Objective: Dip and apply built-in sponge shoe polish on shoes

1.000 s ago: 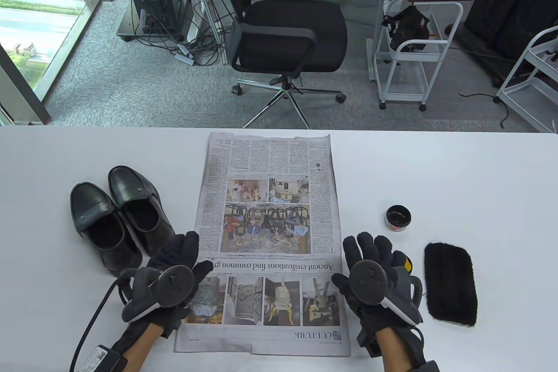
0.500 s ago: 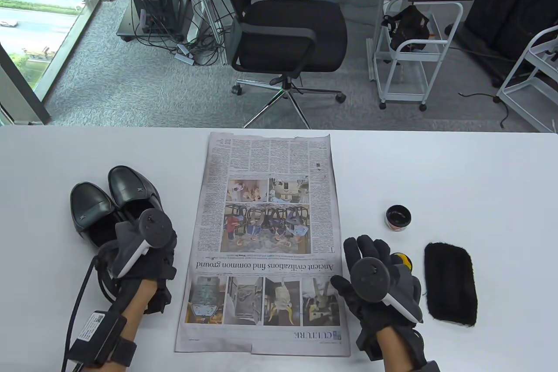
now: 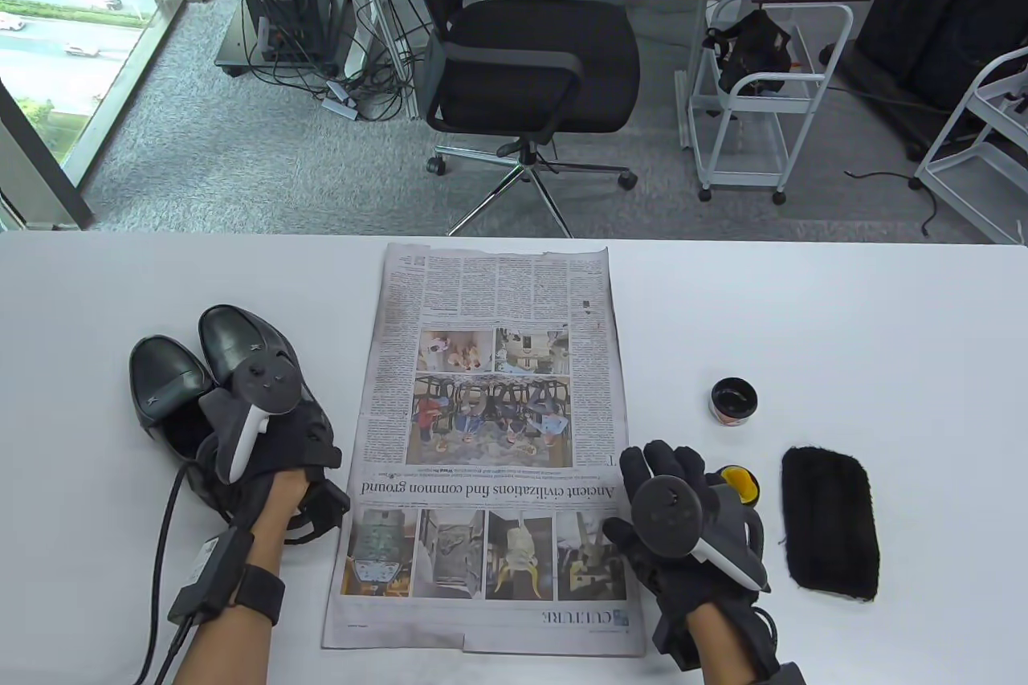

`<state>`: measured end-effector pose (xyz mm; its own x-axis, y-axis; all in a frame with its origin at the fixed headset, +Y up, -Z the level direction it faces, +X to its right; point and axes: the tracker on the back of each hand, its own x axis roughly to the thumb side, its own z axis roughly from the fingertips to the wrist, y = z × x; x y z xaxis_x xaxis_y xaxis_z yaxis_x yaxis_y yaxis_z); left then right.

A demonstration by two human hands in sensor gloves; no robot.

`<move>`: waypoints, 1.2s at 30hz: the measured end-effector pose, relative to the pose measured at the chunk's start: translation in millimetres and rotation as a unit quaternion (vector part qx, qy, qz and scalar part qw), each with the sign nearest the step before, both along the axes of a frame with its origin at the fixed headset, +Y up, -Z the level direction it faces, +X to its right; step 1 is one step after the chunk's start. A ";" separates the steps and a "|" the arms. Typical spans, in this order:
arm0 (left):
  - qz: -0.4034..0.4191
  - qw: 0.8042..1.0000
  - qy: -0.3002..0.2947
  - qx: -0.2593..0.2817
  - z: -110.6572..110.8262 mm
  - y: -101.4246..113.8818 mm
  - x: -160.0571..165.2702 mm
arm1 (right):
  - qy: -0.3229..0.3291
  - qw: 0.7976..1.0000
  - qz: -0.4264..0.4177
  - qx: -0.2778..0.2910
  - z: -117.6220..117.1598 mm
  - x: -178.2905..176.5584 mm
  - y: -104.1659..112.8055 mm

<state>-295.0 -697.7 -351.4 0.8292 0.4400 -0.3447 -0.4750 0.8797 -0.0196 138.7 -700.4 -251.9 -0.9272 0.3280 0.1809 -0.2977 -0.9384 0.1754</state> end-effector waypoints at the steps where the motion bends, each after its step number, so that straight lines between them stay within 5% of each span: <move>1: -0.006 1.000 -0.007 0.004 4.5 3.6 -0.1 | 0.000 1.000 -0.001 0.000 0.1 -0.2 0.2; 10: -0.121 0.967 -0.166 0.153 75.4 56.8 19.6 | -0.023 1.000 -0.009 -0.007 -2.7 7.5 -3.9; 12: -0.158 0.960 -0.132 0.189 87.6 56.6 22.3 | -0.028 0.999 -0.009 -0.011 -3.2 9.2 -5.9; 19: -0.212 0.912 -0.276 0.218 93.8 32.1 45.4 | -0.045 0.999 -0.006 -0.029 -5.3 14.8 -10.6; 36: -0.181 0.899 -0.382 0.113 81.1 -11.8 84.9 | -0.057 0.997 -0.007 -0.048 -9.2 20.6 -18.9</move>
